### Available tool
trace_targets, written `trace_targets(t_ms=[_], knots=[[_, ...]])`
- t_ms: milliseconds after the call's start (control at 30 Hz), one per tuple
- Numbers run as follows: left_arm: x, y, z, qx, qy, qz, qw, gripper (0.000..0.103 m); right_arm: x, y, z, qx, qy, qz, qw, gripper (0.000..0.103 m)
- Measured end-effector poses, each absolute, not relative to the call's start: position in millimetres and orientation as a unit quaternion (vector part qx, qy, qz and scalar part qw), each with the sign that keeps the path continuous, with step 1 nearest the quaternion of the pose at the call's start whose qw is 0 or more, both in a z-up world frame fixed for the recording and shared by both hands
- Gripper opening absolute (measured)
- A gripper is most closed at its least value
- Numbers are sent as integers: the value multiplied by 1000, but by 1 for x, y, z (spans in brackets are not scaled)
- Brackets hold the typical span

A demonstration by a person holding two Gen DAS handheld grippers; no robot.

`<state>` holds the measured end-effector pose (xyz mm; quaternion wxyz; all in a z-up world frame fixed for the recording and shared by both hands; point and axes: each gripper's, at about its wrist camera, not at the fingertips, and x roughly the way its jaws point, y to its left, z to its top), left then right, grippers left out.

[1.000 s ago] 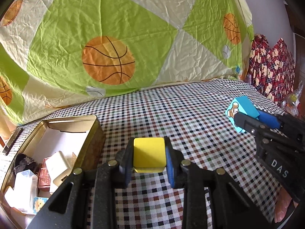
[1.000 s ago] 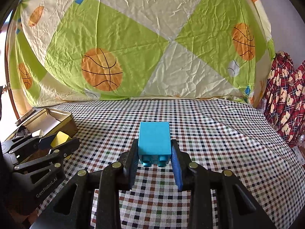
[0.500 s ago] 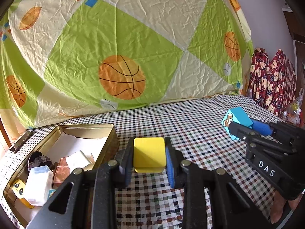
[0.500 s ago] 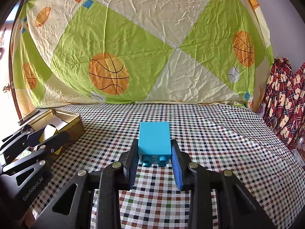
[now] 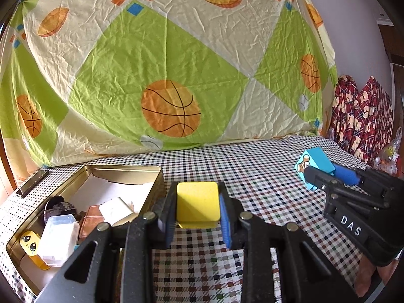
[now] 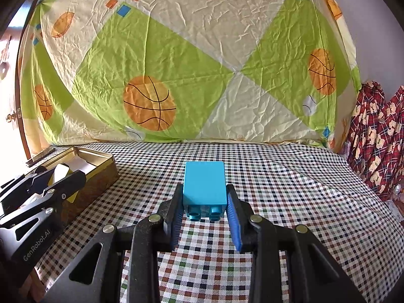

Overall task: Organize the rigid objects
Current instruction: 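Carry the yellow cube with the left tool while the right tool carries the blue brick toward the tin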

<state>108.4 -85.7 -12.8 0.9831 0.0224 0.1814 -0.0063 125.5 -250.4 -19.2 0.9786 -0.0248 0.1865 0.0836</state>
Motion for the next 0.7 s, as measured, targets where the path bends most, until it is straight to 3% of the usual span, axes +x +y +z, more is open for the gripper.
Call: trace_targets(t_ms=[700], knots=[[90,-71,-10,6,158,2,987,28,108,-235,-16,-29,166,96,981,34]])
